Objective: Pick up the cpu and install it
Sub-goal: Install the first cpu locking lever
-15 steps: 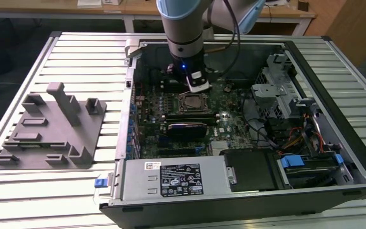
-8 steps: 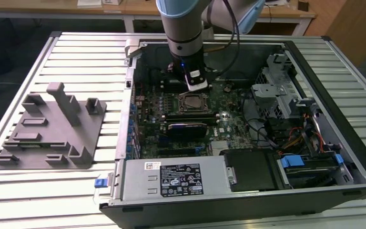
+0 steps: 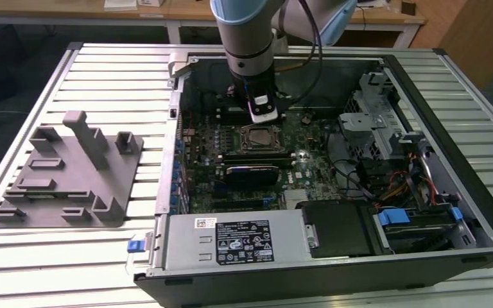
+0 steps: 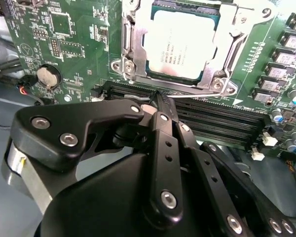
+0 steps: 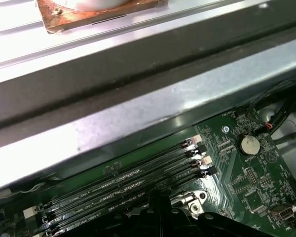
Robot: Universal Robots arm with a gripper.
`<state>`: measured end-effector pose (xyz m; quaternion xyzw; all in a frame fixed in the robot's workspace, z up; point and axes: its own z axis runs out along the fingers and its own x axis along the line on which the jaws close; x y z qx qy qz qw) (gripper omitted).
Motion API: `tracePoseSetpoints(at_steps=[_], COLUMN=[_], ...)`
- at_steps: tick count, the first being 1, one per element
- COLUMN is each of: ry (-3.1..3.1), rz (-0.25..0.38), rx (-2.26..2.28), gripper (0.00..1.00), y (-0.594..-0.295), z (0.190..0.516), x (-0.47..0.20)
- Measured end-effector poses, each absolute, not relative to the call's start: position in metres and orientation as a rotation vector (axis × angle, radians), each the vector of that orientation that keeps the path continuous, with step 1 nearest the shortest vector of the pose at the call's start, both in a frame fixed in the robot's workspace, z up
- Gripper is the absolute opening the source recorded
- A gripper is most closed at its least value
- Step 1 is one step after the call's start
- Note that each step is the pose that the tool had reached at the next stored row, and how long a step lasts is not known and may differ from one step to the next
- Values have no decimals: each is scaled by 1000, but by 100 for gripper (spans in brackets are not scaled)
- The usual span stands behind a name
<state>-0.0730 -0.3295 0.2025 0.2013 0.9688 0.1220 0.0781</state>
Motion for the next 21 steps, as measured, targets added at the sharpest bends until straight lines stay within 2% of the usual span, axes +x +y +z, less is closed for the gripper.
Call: tracePoseSetpoints(at_steps=[21], ry=[2899], rz=[349], rx=[607], gripper=[11], y=[-330], z=[194], x=[-73])
